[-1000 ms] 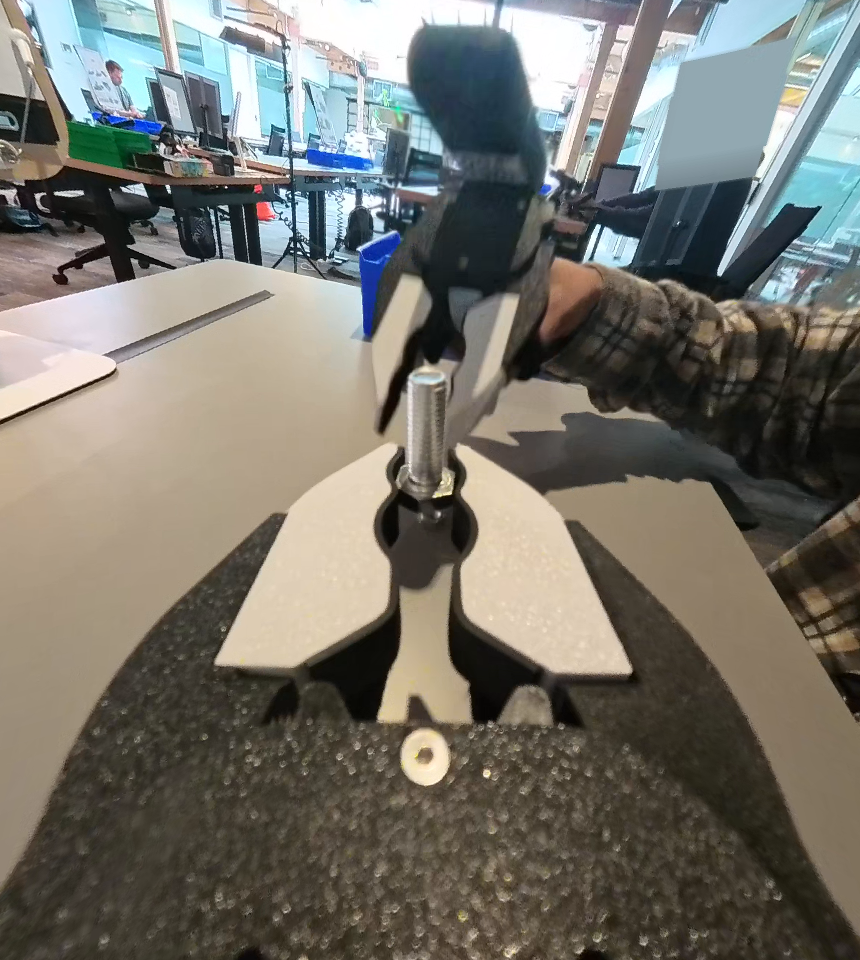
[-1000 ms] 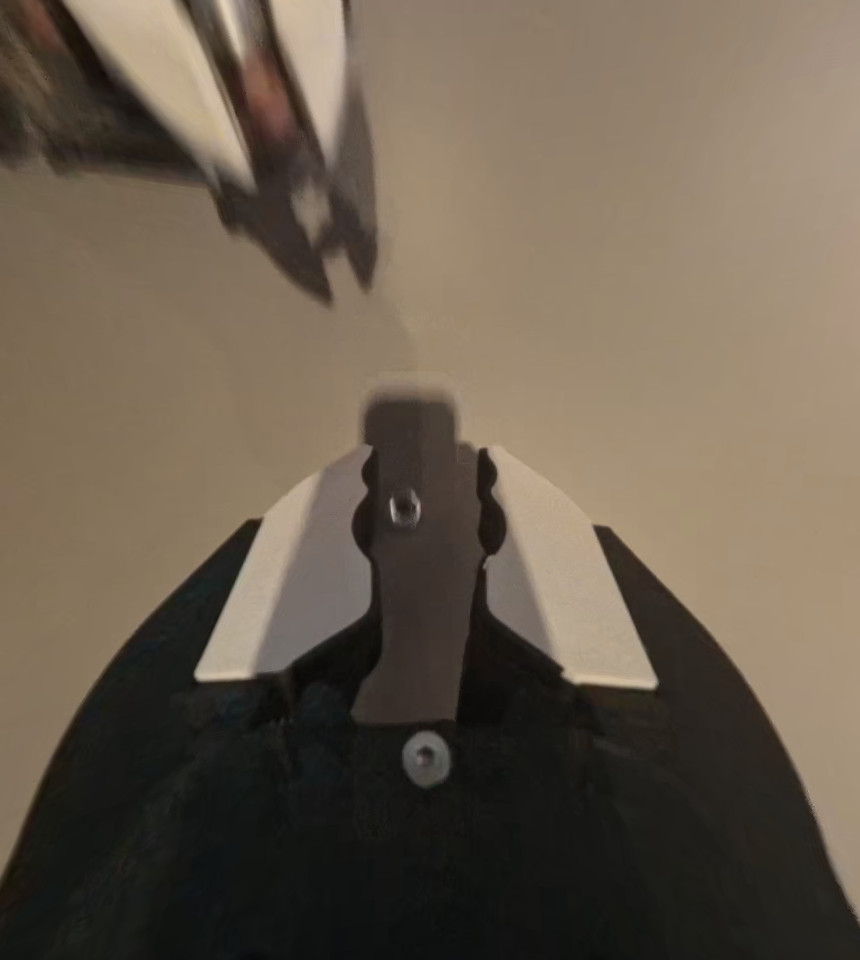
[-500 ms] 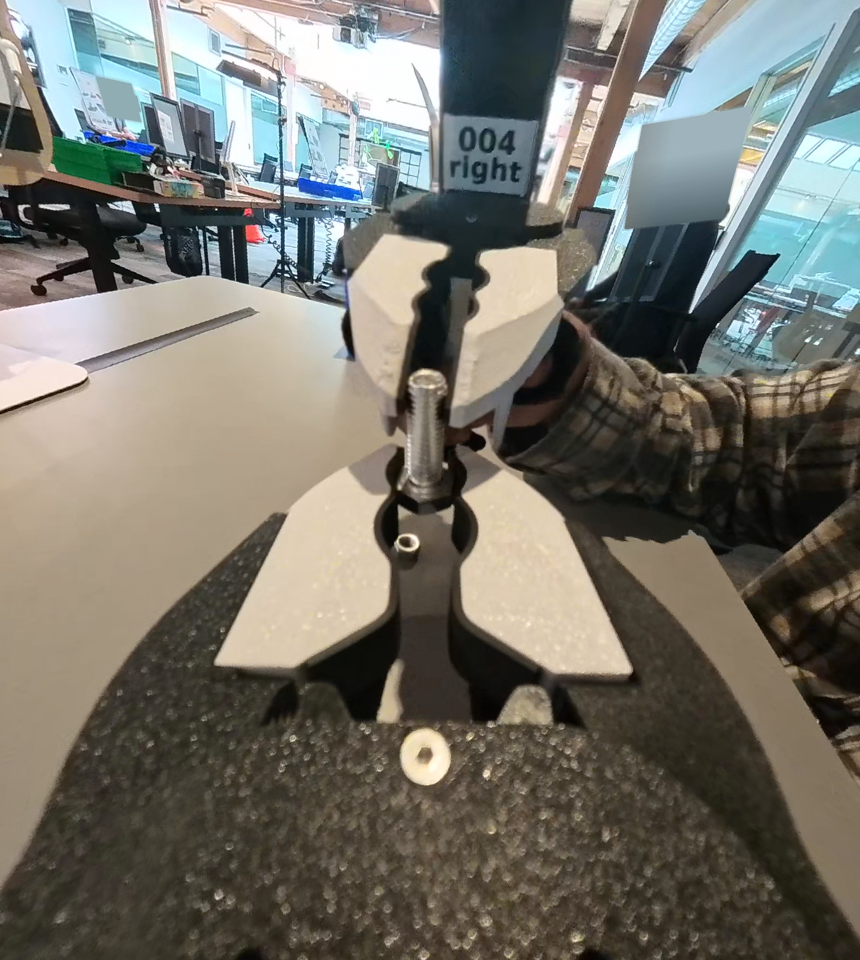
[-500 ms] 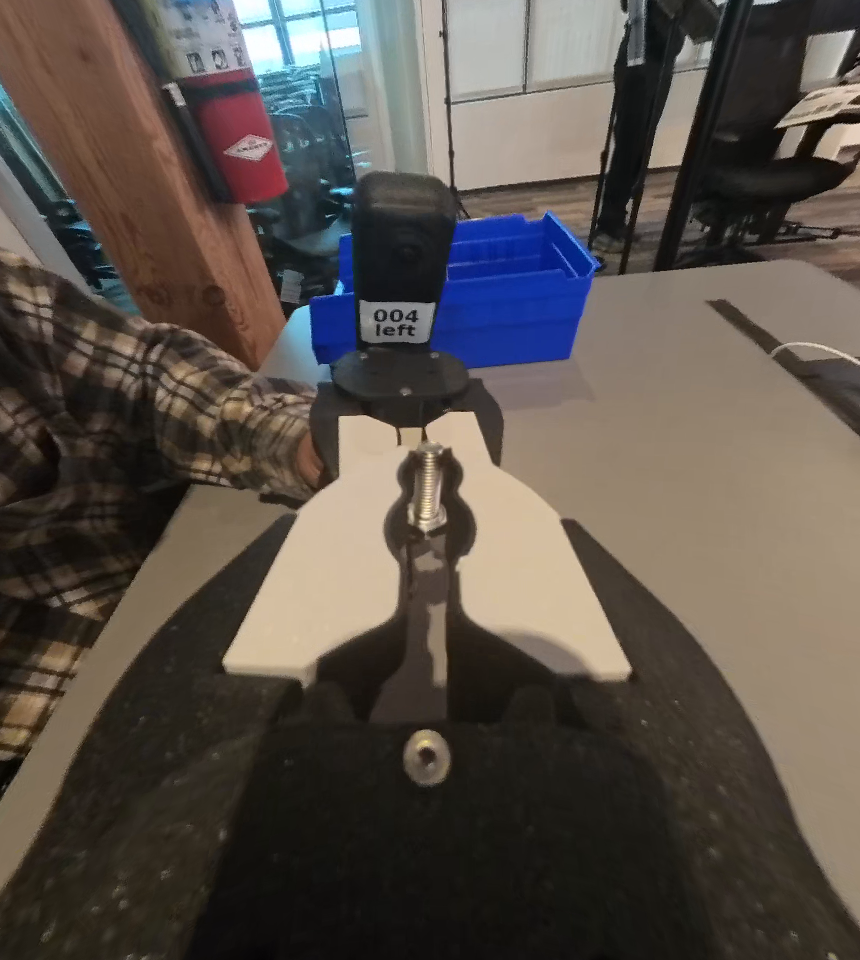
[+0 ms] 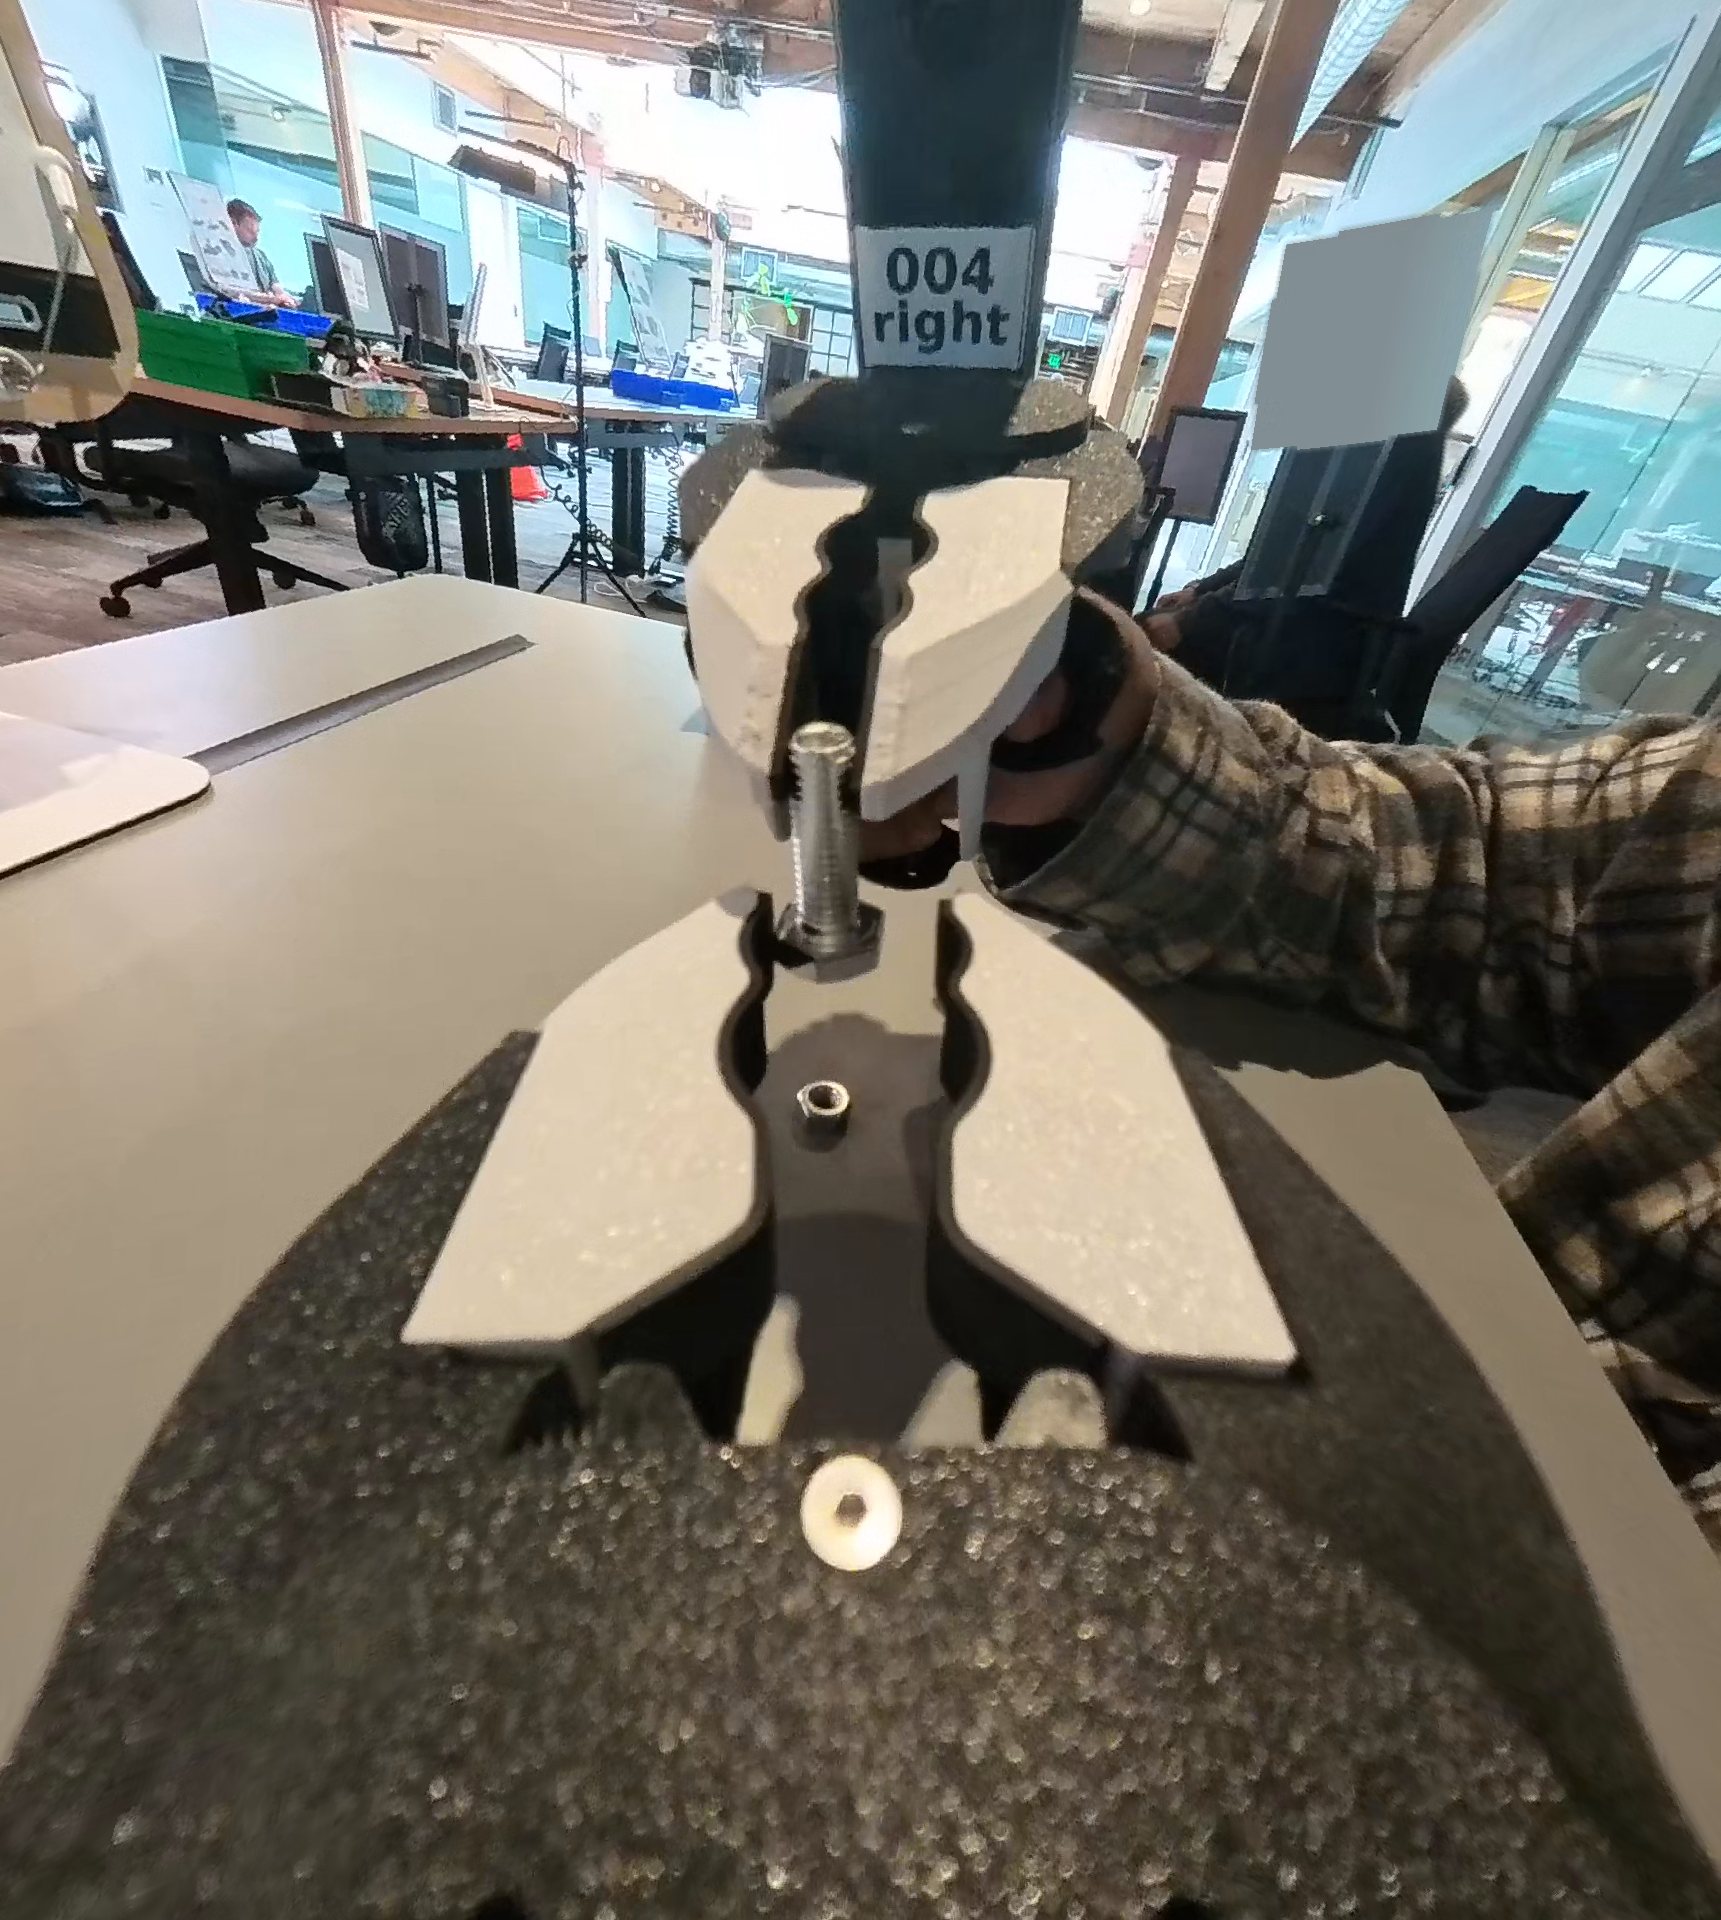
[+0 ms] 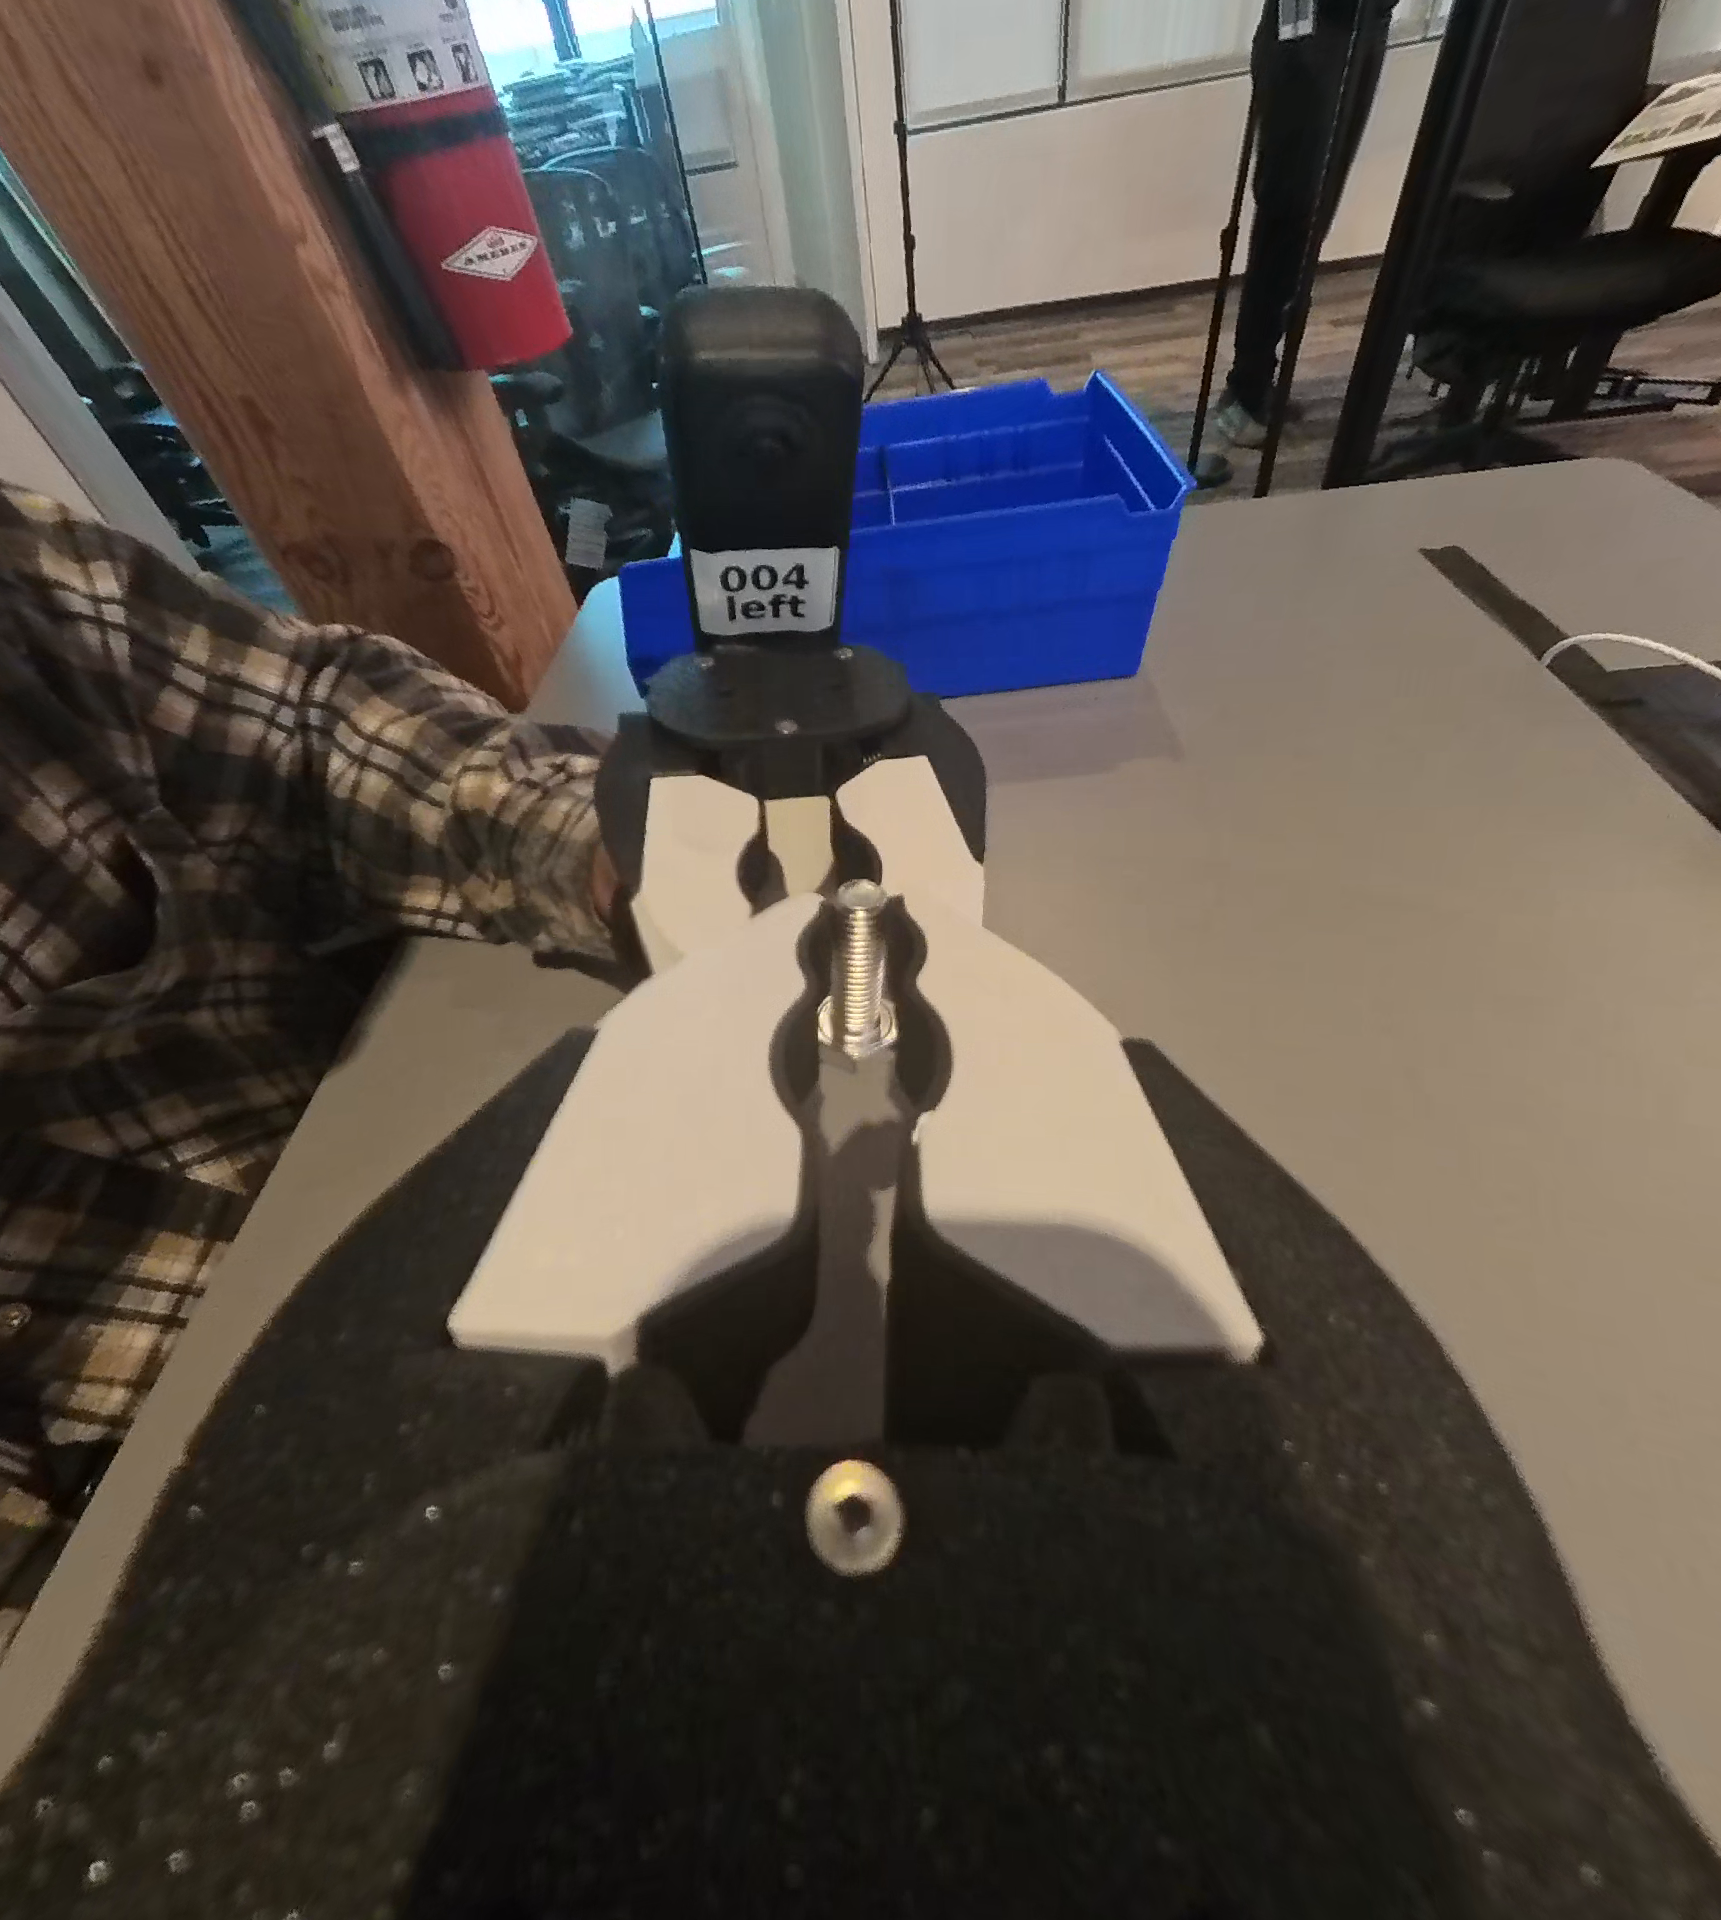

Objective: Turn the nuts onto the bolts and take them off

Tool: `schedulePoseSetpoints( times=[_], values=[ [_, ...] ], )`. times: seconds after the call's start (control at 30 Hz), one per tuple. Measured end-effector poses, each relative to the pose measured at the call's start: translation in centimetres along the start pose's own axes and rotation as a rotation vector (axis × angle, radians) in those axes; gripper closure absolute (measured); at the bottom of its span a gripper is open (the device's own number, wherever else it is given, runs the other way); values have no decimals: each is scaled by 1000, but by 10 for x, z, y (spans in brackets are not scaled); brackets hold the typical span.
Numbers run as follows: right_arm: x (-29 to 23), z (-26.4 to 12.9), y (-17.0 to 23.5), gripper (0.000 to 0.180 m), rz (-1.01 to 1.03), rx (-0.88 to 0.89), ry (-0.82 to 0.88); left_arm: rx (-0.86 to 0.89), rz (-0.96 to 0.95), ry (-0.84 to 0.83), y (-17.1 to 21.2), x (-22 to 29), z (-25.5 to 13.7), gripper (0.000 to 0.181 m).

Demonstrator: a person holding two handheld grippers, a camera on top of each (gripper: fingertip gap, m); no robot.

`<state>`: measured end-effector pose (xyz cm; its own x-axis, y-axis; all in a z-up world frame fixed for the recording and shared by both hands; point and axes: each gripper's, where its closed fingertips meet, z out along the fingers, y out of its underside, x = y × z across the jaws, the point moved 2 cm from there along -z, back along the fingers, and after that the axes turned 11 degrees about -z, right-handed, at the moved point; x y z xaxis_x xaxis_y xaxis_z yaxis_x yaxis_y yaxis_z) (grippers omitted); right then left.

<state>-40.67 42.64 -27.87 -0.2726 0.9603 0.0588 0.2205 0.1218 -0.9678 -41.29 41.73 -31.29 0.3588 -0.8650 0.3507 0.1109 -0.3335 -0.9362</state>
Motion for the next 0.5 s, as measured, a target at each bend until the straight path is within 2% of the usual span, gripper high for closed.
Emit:
schedulePoseSetpoints(
  times=[0.1, 0.5],
  values=[
    [-1, 1, -2, 171, 5, 12, -11, 3, -10, -6, -1, -1, -1, 162],
    [-3, -1, -8, 171, -10, 78, -32, 12, 31, -36, -6, 2, -4, 162]
  ],
)
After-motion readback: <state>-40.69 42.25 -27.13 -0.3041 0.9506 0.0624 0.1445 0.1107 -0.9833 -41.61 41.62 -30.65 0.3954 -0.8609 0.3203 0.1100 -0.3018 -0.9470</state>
